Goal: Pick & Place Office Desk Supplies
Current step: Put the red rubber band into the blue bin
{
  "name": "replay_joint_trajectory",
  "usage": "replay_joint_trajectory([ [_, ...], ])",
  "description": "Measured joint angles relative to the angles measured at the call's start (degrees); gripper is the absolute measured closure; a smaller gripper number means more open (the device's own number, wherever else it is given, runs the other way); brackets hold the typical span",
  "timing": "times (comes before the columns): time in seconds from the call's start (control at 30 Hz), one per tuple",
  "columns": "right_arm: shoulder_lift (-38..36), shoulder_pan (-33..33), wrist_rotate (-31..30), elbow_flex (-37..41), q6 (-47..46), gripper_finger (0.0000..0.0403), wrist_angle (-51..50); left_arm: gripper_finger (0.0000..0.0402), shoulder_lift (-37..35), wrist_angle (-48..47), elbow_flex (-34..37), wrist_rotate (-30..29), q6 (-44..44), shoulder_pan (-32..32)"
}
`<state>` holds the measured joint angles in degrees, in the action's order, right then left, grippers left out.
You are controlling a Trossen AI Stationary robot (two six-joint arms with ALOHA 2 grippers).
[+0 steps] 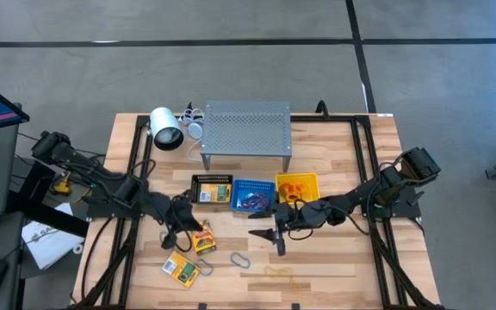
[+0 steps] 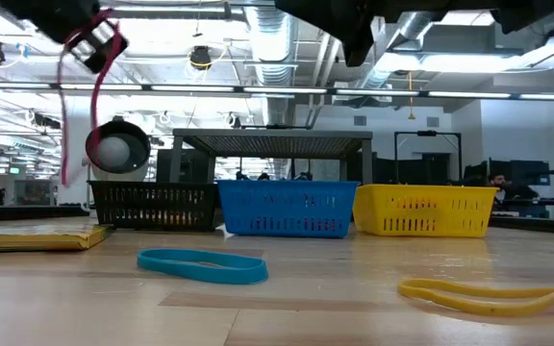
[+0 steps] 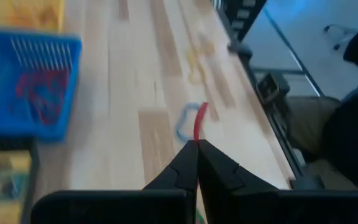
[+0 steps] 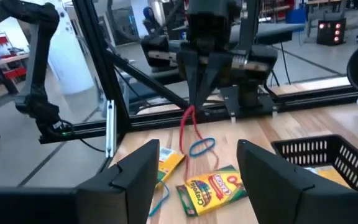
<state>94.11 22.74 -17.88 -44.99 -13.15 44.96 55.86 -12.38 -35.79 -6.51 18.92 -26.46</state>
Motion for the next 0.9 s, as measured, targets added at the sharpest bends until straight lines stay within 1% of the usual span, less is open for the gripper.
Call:
replay_joint_trajectory([
  [0.17,0.09,-0.17,-0.53,-0.17,0.02,0.0191,1.1,0.0401,0.0,7.37,0.0,-0.06,-7.52,2.64],
  [0.27,2.46,-0.42,-0.58,-1.77,0.37,0.0191,1.22,0.0401,0.02,11.21,0.0,-0.02,-10.69,4.5],
  [0.37,6.4,-0.99,-0.43,-5.26,2.02,0.0191,1.52,0.0401,0.62,14.74,-0.09,-0.02,-12.39,6.32],
  [0.47,9.8,-1.86,-0.37,-8.66,3.62,0.0191,1.27,0.0401,1.51,16.87,-0.09,-0.02,-12.88,7.61],
  [0.63,13.13,-4.33,-0.19,-12.93,4.57,0.0191,1.3,0.0401,4.68,19.96,-0.04,0.06,-12.88,8.71],
  [0.77,14.42,-6.05,0.0,-14.36,4.42,0.0191,0.96,0.0401,6.99,22.25,-0.07,0.41,-13.14,8.83],
  [0.9,15.04,-6.8,1.54,-14.62,3.4,0.0191,0.64,0.0401,7.69,23.84,-0.07,0.42,-13.14,8.83],
])
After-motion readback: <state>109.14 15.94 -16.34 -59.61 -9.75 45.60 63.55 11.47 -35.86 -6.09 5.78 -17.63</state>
